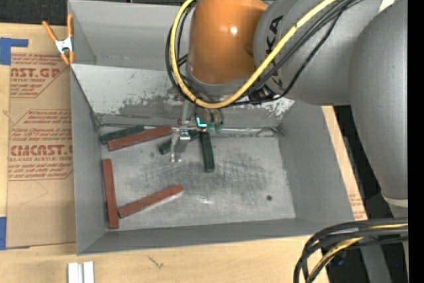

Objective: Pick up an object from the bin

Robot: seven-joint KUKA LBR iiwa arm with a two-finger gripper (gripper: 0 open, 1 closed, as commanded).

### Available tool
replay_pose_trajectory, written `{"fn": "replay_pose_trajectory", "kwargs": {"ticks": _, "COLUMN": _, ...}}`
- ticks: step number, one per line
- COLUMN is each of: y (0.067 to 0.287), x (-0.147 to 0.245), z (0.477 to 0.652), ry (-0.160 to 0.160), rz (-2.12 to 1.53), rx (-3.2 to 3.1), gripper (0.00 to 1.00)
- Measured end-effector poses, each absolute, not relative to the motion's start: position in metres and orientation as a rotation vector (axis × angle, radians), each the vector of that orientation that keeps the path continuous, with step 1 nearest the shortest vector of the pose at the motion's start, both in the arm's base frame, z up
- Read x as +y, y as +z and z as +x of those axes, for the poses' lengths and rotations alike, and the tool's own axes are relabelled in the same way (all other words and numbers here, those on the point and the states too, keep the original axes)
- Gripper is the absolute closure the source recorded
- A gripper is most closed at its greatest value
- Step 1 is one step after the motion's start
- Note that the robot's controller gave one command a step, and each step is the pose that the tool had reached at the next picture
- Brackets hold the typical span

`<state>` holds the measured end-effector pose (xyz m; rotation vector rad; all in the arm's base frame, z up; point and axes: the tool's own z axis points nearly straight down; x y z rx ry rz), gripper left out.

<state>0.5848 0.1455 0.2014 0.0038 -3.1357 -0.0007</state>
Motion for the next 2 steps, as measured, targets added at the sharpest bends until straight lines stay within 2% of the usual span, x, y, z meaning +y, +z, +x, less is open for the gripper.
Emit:
{"fn": "replay_pose_trajectory", "kwargs": {"ticks": 1, "y": 0.206, "x": 0.145, "z": 0.587, "ry": -0.002, "rz": 0.001, "rx": -3.143, "gripper": 0.0}}
{"fn": "replay_pose_trajectory", "kwargs": {"ticks": 2, "y": 0.147, "x": 0.141, "z": 0.56, "ry": -0.004, "rz": 0.03, "rx": -3.147, "gripper": 0.0}}
